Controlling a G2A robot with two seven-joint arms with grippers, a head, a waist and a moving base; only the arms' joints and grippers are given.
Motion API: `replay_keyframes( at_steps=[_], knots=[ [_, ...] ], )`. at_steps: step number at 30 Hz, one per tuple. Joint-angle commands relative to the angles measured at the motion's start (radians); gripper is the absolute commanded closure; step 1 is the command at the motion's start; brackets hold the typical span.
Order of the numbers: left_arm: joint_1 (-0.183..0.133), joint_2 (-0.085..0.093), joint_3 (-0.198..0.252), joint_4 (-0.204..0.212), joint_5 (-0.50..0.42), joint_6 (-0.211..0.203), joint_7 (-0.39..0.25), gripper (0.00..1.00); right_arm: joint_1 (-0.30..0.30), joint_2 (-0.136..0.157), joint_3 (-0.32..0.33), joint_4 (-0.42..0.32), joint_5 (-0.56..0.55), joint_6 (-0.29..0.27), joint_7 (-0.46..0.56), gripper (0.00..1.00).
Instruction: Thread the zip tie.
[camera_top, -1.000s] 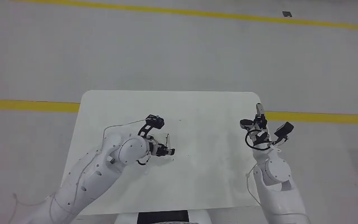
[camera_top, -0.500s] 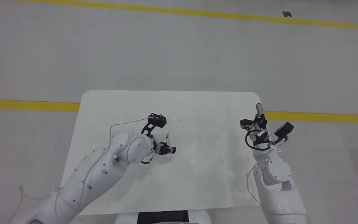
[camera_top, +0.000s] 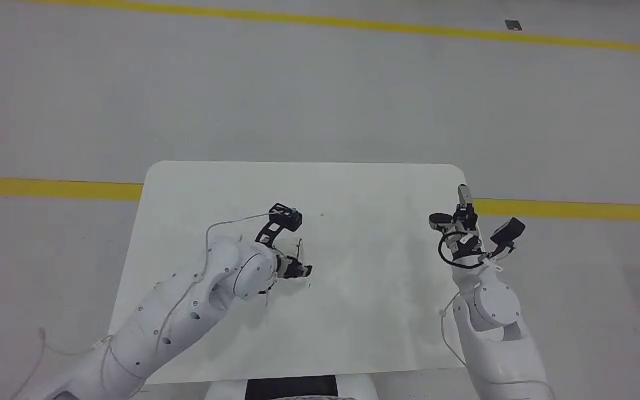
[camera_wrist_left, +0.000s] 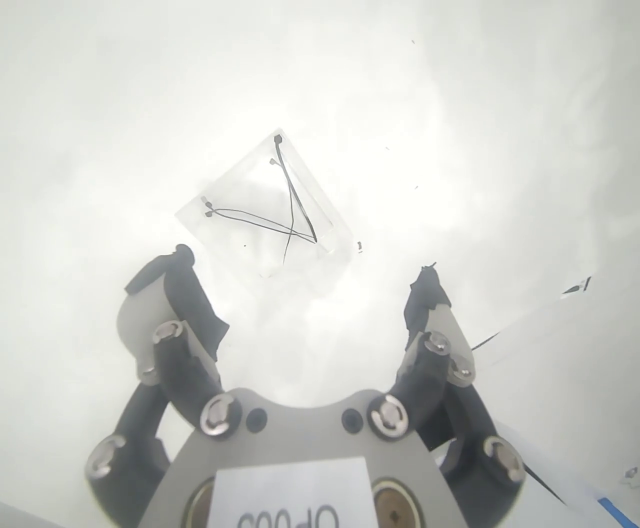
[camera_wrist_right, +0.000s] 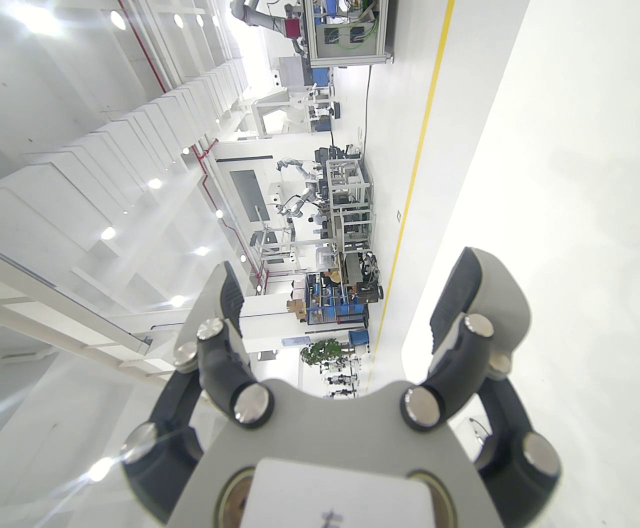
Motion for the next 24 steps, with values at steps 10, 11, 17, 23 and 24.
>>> replay_keyframes(
  at_steps=[10,11,17,23,24],
  knots=[
    [-0.033,-0.003,0.033,0.004,0.068,-0.018,-0.052,0.67,0.000,0.000,0.000,0.000,0.000,0.000,0.000,0.00],
    [-0.035,-0.004,0.035,0.005,0.066,-0.020,-0.051,0.68,0.000,0.000,0.000,0.000,0.000,0.000,0.000,0.00],
    [-0.053,-0.010,0.047,0.039,0.057,-0.042,-0.045,0.76,0.000,0.000,0.000,0.000,0.000,0.000,0.000,0.00],
    [-0.081,-0.023,0.080,0.097,0.048,-0.049,-0.035,0.79,0.000,0.000,0.000,0.000,0.000,0.000,0.000,0.00],
    [-0.086,-0.026,0.085,0.108,0.046,-0.050,-0.031,0.80,0.000,0.000,0.000,0.000,0.000,0.000,0.000,0.00]
  ],
)
